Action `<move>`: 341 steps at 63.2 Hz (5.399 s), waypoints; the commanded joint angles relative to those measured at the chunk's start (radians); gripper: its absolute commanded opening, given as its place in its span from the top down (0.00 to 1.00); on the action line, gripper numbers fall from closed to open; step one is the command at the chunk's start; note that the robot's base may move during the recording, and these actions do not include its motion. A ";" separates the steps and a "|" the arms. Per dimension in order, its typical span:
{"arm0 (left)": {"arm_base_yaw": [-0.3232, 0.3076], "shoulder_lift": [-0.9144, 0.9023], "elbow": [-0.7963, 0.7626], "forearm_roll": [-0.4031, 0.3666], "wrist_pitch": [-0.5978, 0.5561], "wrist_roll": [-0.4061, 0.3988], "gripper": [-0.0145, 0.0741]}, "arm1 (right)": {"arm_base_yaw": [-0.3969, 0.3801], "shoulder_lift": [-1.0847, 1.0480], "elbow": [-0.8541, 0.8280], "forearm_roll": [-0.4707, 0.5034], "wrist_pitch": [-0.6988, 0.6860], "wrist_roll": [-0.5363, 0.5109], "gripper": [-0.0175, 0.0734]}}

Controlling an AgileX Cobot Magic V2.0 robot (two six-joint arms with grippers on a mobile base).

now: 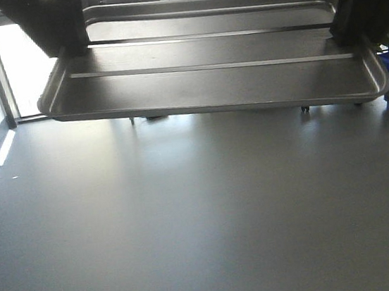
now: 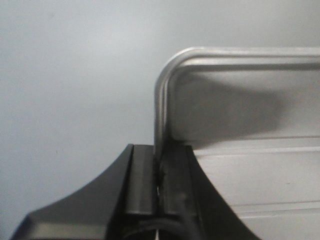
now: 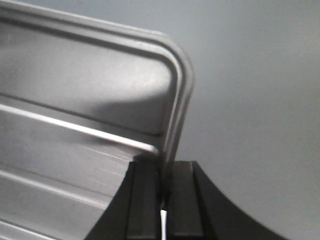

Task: Grab silver tray and stack on right shelf
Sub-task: 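Hold the tray with both grippers while the base drives to another shelf, then lower the held silver tray onto the larger grey-blue tray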

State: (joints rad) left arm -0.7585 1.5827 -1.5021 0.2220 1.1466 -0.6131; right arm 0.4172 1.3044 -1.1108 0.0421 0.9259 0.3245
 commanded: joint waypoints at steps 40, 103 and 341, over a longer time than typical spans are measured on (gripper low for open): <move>-0.013 -0.044 -0.037 -0.007 -0.054 0.010 0.94 | 0.004 -0.033 -0.039 0.015 -0.054 -0.033 0.75; -0.013 -0.026 -0.037 -0.008 -0.054 0.010 0.94 | 0.004 -0.032 -0.039 0.015 -0.055 -0.033 0.75; -0.013 -0.026 -0.037 -0.010 -0.054 0.010 0.94 | 0.004 -0.031 -0.038 0.015 -0.055 -0.033 0.75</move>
State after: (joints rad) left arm -0.7585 1.6000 -1.5021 0.2203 1.1408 -0.6138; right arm 0.4164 1.3044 -1.1108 0.0369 0.9265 0.3245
